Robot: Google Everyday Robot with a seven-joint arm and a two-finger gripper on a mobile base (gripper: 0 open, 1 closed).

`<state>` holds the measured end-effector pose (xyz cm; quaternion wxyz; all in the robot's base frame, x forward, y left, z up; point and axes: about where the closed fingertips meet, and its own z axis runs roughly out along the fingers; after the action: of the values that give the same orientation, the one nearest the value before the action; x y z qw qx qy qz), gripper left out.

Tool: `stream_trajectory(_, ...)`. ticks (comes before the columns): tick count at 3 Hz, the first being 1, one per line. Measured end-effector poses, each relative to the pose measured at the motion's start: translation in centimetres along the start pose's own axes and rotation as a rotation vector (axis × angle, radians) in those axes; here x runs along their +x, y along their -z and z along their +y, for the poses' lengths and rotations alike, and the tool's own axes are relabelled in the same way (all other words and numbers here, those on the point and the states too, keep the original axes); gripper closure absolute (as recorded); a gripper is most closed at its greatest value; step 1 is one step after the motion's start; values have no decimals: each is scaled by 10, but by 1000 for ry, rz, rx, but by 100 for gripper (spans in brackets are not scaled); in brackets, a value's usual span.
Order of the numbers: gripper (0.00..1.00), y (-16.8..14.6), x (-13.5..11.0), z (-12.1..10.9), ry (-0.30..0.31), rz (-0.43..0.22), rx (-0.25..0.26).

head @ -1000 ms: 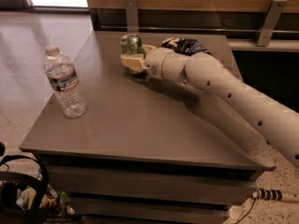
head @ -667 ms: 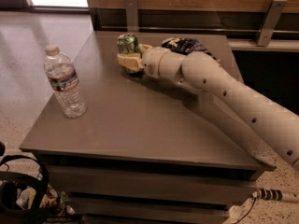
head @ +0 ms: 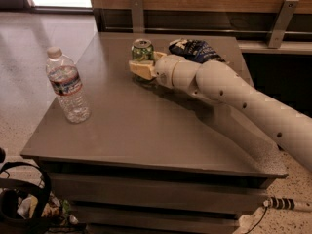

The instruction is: Place green can upright

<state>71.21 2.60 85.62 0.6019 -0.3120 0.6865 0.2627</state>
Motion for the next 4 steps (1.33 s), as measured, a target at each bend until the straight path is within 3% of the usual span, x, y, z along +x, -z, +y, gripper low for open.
stream_trajectory(1,100,13,10,-3,-15,19,21)
stream_trajectory(3,59,14,1,-3,-15,19,21)
stream_trajectory(4,26,14,1,-3,-15,19,20)
